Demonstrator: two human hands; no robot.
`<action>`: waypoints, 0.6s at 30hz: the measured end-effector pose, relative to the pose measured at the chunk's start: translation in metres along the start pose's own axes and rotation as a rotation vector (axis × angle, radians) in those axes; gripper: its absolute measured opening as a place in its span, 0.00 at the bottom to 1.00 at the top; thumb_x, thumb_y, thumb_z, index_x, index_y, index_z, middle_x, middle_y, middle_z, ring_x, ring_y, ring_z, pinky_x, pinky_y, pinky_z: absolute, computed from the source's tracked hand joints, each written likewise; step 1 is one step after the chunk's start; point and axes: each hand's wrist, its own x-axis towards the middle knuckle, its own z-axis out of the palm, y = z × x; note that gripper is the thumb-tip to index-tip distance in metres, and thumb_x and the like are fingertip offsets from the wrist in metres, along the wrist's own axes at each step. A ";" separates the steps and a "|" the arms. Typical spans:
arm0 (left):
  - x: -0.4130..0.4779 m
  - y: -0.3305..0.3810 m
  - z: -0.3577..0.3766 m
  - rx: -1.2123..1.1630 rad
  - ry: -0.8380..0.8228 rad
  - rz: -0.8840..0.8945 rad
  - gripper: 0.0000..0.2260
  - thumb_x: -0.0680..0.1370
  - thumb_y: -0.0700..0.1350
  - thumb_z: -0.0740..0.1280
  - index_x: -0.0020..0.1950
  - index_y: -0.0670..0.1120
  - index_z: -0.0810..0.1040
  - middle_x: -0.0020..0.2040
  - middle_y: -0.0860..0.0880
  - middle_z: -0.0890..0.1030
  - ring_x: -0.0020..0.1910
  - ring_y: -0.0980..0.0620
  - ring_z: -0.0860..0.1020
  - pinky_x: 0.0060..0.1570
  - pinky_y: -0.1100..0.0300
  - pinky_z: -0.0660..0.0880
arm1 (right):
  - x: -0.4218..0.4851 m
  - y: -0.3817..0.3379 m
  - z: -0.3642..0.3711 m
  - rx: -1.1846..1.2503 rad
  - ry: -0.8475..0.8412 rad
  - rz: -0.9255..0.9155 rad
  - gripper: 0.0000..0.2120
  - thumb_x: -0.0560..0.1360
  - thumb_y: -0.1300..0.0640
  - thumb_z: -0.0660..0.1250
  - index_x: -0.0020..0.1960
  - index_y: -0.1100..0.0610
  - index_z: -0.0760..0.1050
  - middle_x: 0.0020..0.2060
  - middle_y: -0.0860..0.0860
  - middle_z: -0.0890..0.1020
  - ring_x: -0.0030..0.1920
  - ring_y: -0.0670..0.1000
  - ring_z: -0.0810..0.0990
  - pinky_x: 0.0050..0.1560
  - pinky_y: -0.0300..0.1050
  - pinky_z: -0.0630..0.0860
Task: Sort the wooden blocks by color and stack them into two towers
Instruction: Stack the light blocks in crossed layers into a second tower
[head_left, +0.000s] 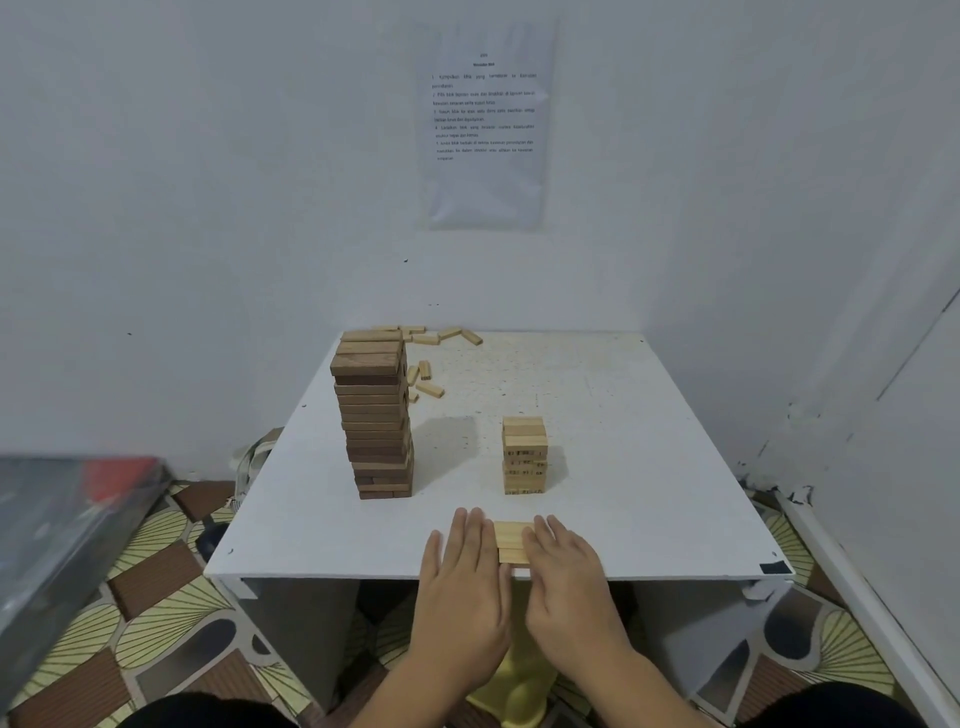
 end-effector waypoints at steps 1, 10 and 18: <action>0.000 0.000 0.000 0.014 0.007 -0.006 0.27 0.87 0.53 0.45 0.77 0.41 0.72 0.77 0.44 0.71 0.79 0.44 0.66 0.73 0.45 0.56 | 0.000 0.000 0.001 0.005 -0.001 0.003 0.33 0.78 0.53 0.44 0.82 0.55 0.58 0.82 0.50 0.57 0.82 0.47 0.49 0.73 0.35 0.32; 0.000 0.000 0.001 -0.002 0.030 -0.009 0.26 0.87 0.54 0.45 0.78 0.43 0.71 0.77 0.46 0.71 0.79 0.45 0.66 0.72 0.45 0.57 | -0.001 -0.001 0.004 0.057 0.059 0.011 0.28 0.83 0.59 0.50 0.83 0.54 0.54 0.82 0.49 0.58 0.82 0.46 0.50 0.74 0.33 0.34; 0.001 0.000 -0.003 -0.081 -0.014 0.024 0.36 0.80 0.61 0.26 0.85 0.48 0.46 0.84 0.53 0.45 0.83 0.52 0.39 0.79 0.51 0.36 | -0.001 -0.007 0.010 0.068 0.106 0.041 0.31 0.79 0.60 0.49 0.82 0.56 0.57 0.80 0.52 0.62 0.81 0.49 0.55 0.77 0.39 0.40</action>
